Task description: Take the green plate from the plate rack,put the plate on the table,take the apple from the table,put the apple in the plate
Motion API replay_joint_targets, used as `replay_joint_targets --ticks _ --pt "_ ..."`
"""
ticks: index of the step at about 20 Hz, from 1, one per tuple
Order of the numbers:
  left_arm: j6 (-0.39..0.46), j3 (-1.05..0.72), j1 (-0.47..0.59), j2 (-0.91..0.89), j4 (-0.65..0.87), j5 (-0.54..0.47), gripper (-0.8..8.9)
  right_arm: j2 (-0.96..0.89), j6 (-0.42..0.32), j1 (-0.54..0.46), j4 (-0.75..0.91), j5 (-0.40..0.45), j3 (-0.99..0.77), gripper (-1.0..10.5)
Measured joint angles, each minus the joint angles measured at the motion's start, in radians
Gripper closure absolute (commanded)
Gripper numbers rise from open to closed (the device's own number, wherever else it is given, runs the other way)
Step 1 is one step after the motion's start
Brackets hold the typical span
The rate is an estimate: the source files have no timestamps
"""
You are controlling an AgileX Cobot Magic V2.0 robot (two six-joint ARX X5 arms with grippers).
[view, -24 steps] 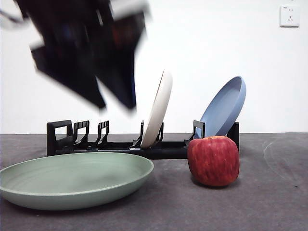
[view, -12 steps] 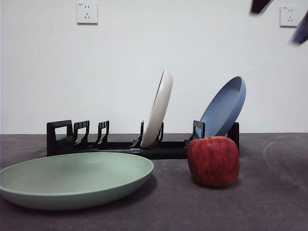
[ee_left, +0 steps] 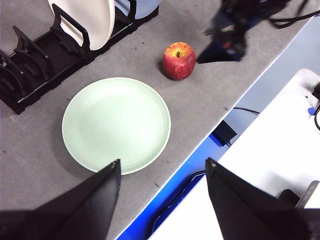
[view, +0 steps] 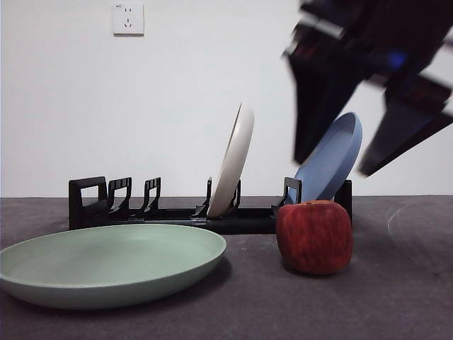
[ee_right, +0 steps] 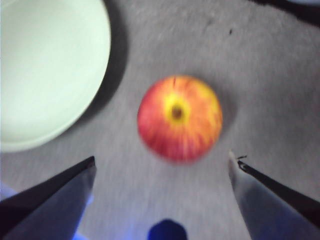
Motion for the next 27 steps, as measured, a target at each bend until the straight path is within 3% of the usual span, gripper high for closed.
replay_joint_targets --ticks 4,6,8,14,15,17,19,24,27 --pt "0.000 0.000 0.000 0.000 0.000 0.000 5.26 0.121 0.000 0.000 0.125 0.002 0.000 5.0" --pt "0.000 0.000 0.000 0.000 0.000 0.000 5.26 0.177 -0.005 -0.002 0.174 0.050 0.005 5.0" --pt "0.001 0.000 0.000 0.000 0.000 0.000 5.26 0.239 -0.004 -0.001 0.174 0.089 0.003 5.0" --pt "0.003 0.000 0.000 -0.001 0.000 -0.005 5.26 0.271 -0.004 0.000 0.179 0.089 -0.001 5.1" --pt "0.003 0.000 0.000 -0.001 0.000 -0.006 5.26 0.271 -0.004 0.000 0.178 0.089 -0.001 5.3" --pt "0.003 0.000 0.000 -0.001 0.000 -0.008 5.27 0.271 -0.004 0.000 0.167 0.089 0.004 7.3" --pt "0.003 0.000 0.000 -0.001 0.000 -0.008 5.26 0.271 -0.004 0.000 0.129 0.090 0.024 8.3" --pt "0.003 0.000 0.000 -0.001 0.001 -0.008 5.27 0.271 -0.011 0.000 0.010 0.087 0.143 8.3" --pt "0.003 0.000 0.000 -0.001 0.002 -0.008 5.27 0.271 -0.014 0.017 -0.063 -0.013 0.254 8.3"
